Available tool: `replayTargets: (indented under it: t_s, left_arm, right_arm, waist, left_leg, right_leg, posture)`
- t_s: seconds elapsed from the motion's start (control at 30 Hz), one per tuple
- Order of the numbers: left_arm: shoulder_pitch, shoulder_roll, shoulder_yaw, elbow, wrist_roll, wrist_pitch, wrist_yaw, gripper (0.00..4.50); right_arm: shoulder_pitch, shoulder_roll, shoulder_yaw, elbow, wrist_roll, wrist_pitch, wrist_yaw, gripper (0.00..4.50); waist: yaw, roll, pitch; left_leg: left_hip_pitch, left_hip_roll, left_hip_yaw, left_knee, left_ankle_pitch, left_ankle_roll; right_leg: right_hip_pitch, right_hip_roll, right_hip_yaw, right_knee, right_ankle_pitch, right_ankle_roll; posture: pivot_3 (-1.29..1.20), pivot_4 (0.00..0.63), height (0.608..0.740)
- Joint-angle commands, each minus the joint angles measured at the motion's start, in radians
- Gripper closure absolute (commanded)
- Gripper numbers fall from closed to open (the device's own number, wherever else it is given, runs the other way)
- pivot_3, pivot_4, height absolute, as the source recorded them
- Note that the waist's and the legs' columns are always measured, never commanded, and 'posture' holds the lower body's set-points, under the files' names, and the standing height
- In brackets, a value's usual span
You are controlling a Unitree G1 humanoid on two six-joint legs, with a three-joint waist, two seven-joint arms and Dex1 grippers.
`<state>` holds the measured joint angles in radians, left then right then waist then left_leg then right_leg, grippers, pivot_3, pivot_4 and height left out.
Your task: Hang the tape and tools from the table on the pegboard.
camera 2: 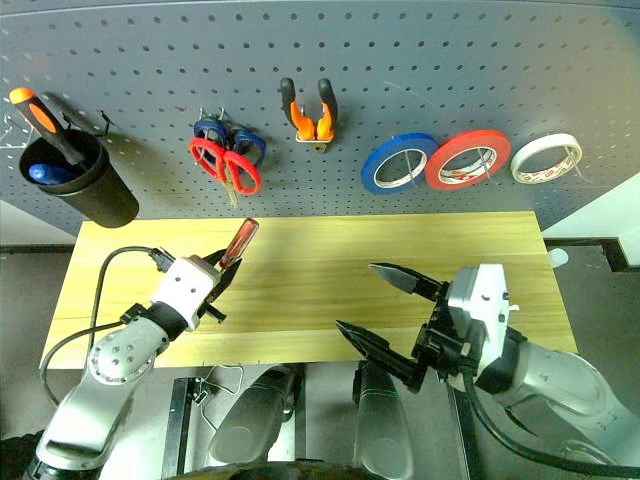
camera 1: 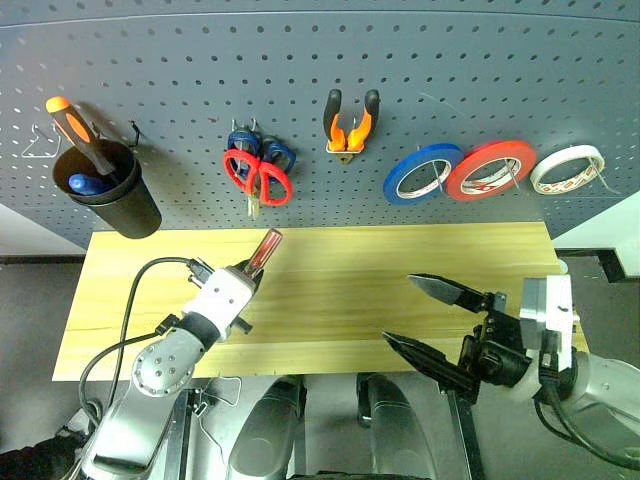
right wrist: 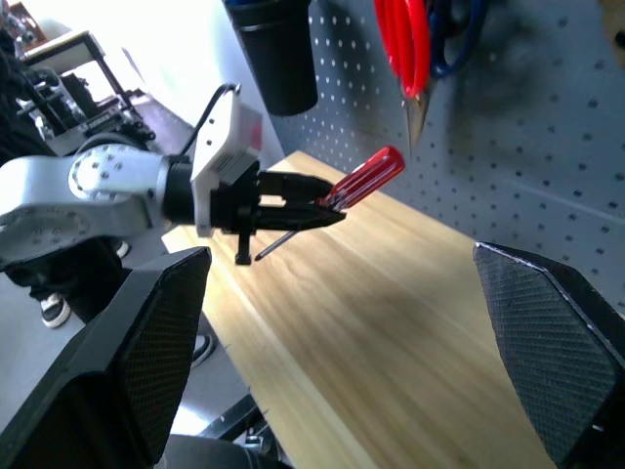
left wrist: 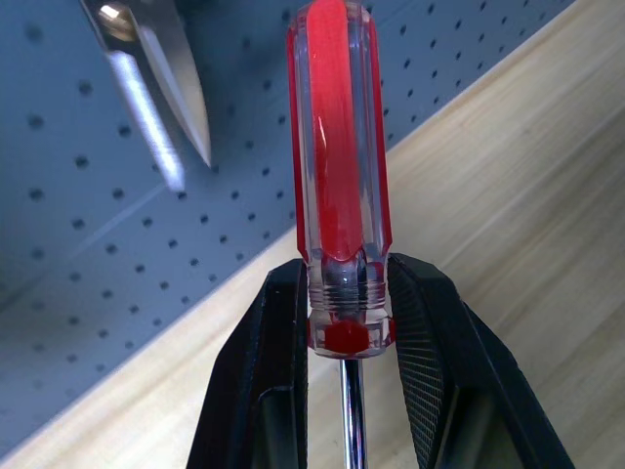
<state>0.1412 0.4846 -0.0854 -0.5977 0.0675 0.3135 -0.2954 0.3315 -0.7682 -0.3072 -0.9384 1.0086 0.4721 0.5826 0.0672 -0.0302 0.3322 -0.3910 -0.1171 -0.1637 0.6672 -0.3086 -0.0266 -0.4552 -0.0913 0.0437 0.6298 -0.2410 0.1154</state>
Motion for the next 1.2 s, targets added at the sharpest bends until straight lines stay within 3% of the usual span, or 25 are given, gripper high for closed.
replayTargets:
  t_s: [0.03, 0.3, 0.53, 0.8, 1.1, 1.2]
  left_arm:
    - [0.028, -0.011, 0.010, -0.038, 0.049, -0.089, 0.027, 3.66]
    - [0.115, -0.063, 0.027, -0.077, 0.151, -0.216, 0.111, 3.66]
    - [0.083, -0.085, 0.090, -0.043, 0.207, -0.437, 0.193, 3.66]
    - [0.001, -0.126, 0.126, -0.021, 0.208, -0.555, 0.225, 3.66]
    - [-0.116, -0.168, 0.104, -0.059, 0.208, -0.544, 0.202, 3.66]
    - [-0.205, -0.185, 0.121, -0.094, 0.186, -0.465, 0.188, 3.66]
  right_arm:
    - [-0.010, -0.002, -0.050, -0.037, 0.057, -0.024, -0.002, 0.00]
    - [-0.025, -0.002, -0.060, -0.002, 0.035, -0.016, 0.009, 0.00]
    - [-0.051, 0.004, -0.052, 0.027, 0.014, -0.018, 0.025, 0.00]
    - [-0.069, 0.007, -0.058, 0.056, -0.006, -0.021, 0.046, 0.00]
    - [-0.082, 0.015, -0.057, 0.084, -0.036, -0.023, 0.064, 0.00]
    - [-0.082, 0.015, -0.057, 0.093, -0.049, -0.021, 0.071, 0.00]
  waist:
    - [0.000, 0.000, 0.000]
    - [0.001, 0.000, -0.001]
    - [0.003, 0.000, -0.002]
    - [0.001, 0.000, -0.004]
    - [0.001, 0.000, -0.005]
    - [0.001, 0.000, -0.005]
  left_leg:
    - [0.000, 0.000, 0.000, 0.000, 0.000, 0.000]
    - [0.000, 0.000, 0.001, 0.000, 0.000, 0.000]
    - [0.001, 0.000, 0.000, 0.000, 0.000, -0.001]
    - [0.001, 0.000, 0.001, 0.001, 0.001, -0.001]
    - [0.001, 0.000, 0.002, 0.002, 0.001, -0.001]
    - [0.001, 0.000, 0.002, 0.002, 0.001, -0.001]
  right_leg:
    - [0.000, 0.000, 0.000, 0.000, 0.000, 0.000]
    - [0.000, 0.000, 0.000, 0.000, 0.000, 0.000]
    - [0.000, 0.000, 0.000, 0.001, 0.000, 0.000]
    - [0.000, 0.000, 0.000, 0.002, 0.001, 0.000]
    - [0.000, 0.001, 0.000, 0.003, 0.001, -0.001]
    - [0.000, 0.001, 0.000, 0.003, 0.001, -0.001]
  posture:
    - [0.03, 0.310, 0.727]
    - [0.05, 0.304, 0.727]
    - [0.05, 0.298, 0.727]
    - [0.05, 0.283, 0.727]
    - [0.05, 0.275, 0.727]
    - [0.06, 0.273, 0.727]
